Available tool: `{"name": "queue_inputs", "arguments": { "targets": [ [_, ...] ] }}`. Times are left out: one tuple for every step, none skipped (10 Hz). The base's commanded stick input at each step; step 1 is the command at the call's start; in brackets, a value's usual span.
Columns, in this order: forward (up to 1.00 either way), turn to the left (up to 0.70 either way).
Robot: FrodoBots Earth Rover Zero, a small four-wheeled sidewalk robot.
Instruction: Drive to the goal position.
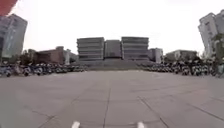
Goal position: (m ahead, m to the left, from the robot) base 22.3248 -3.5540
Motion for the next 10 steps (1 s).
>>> {"name": "queue_inputs", "arguments": {
  "targets": [
    [0.6, 0.0],
    [0.6, 0.0],
    [0.6, 0.0],
    [0.6, 0.0],
    [0.6, 0.0],
    [0.6, 0.0],
    [0.6, 0.0],
    [0.6, 0.0],
    [0.6, 0.0],
    [0.6, 0.0]
  ]
}}
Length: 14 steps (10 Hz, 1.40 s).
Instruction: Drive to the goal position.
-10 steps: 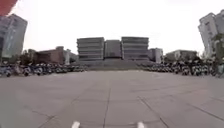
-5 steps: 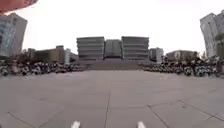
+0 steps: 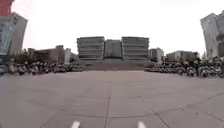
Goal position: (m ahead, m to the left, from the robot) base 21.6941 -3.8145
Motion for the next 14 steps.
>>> {"name": "queue_inputs", "arguments": {
  "targets": [
    [0.6, 0.0],
    [0.6, 0.0],
    [0.6, 0.0],
    [0.6, 0.0],
    [0.6, 0.0],
    [0.6, 0.0],
    [0.6, 0.0],
    [0.6, 0.0],
    [0.6, 0.0],
    [0.6, 0.0],
    [0.6, 0.0],
    [0.6, 0.0],
    [0.6, 0.0],
    [0.6, 0.0]
  ]
}}
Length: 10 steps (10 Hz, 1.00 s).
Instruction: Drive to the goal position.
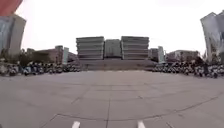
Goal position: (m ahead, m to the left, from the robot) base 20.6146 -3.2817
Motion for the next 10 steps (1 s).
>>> {"name": "queue_inputs", "arguments": {
  "targets": [
    [0.6, 0.0],
    [0.6, 0.0],
    [0.6, 0.0],
    [0.6, 0.0],
    [0.6, 0.0],
    [0.6, 0.0],
    [0.6, 0.0],
    [0.6, 0.0],
    [0.6, 0.0],
    [0.6, 0.0]
  ]
}}
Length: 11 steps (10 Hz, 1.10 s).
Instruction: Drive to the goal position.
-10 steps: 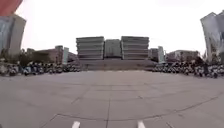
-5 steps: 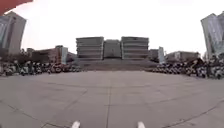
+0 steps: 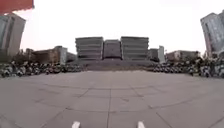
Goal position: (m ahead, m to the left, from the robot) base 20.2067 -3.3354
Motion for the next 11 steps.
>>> {"name": "queue_inputs", "arguments": {
  "targets": [
    [0.6, 0.0],
    [0.6, 0.0],
    [0.6, 0.0],
    [0.6, 0.0],
    [0.6, 0.0],
    [0.6, 0.0],
    [0.6, 0.0],
    [0.6, 0.0],
    [0.6, 0.0],
    [0.6, 0.0],
    [0.6, 0.0]
  ]
}}
